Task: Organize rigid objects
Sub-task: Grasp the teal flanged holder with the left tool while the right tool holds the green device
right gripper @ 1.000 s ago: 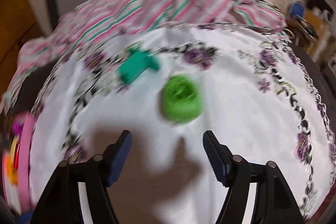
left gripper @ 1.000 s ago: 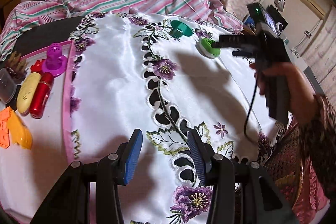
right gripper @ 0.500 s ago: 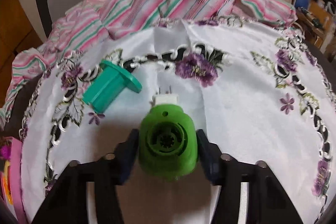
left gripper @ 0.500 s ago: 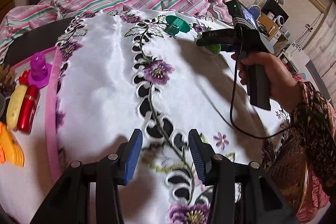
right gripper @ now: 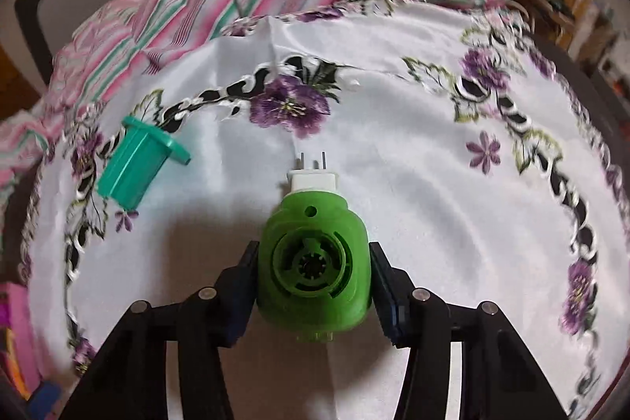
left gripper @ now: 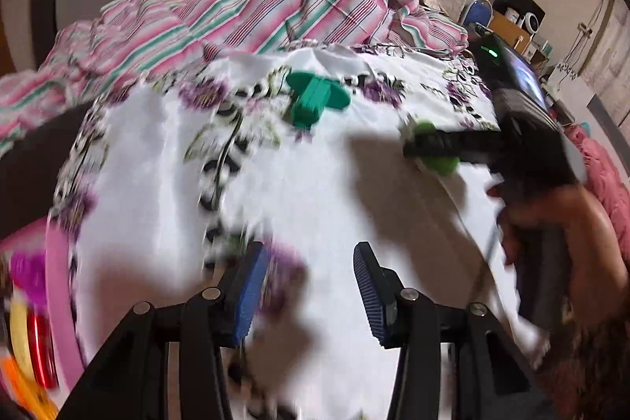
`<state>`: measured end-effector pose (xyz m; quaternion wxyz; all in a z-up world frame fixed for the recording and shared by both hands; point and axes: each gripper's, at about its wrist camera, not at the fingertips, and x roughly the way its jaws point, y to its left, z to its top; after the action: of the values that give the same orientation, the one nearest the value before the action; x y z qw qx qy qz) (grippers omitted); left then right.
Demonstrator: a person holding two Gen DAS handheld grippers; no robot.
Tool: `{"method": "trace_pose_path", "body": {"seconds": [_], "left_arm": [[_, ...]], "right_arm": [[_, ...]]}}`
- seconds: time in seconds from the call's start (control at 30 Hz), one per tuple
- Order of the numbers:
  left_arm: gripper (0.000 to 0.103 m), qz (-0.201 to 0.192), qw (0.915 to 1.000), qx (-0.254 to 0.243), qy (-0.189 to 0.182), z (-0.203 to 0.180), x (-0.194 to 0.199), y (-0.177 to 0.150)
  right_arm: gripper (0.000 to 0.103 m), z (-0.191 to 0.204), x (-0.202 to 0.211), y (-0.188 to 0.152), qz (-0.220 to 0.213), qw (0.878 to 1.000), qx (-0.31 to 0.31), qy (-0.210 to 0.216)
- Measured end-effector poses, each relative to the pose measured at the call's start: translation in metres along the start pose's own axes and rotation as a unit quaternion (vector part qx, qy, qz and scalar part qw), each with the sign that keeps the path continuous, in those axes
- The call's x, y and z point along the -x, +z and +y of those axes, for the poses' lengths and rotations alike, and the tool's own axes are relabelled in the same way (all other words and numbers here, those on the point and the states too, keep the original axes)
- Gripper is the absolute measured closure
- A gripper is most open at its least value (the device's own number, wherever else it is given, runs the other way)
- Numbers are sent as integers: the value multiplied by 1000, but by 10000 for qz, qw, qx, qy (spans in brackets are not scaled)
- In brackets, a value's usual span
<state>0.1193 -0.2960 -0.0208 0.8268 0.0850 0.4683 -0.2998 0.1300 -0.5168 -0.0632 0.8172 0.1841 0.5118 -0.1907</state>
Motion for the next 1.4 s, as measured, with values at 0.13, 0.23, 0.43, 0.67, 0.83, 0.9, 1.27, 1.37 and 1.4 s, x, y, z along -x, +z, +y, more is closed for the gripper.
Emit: {"method": "trace_pose_path", "body": {"seconds": [0.13,0.23,0.43,0.67,0.83,0.9,1.27,1.37,1.4], "left_arm": [[56,-44,9996,-189,192,-6,-32,38],[56,-125,9988,-359,305,-10,-54,61],[52,-219,9975,-436,509,-8,-94,94],[52,-269,9965,-603,504,-12,-115,100],[73,-419,9965,-572,436,-13,-118,98],[73,-499,9957,-627,473,-15,-117,95],[73,-822,9942,-641,271,-14,-96,87],[73,-810,9946,-588,256,-10,-88,80],[73,-807,9948,-564,264,-9,-86,78]], "right_arm": [[50,-1,-1,1,30,10000,1,-7],[50,-2,-2,2,54,10000,-43,23],[50,-2,-3,2,80,9999,-81,37],[50,-2,-4,3,80,9999,-110,18],[50,-2,-5,3,85,9999,-123,25],[50,-2,-5,3,84,9999,-116,20],[50,-2,-7,4,57,10000,-42,-6],[50,-2,-7,4,48,10000,-41,3],[50,-2,-7,4,46,10000,-34,1]]}}
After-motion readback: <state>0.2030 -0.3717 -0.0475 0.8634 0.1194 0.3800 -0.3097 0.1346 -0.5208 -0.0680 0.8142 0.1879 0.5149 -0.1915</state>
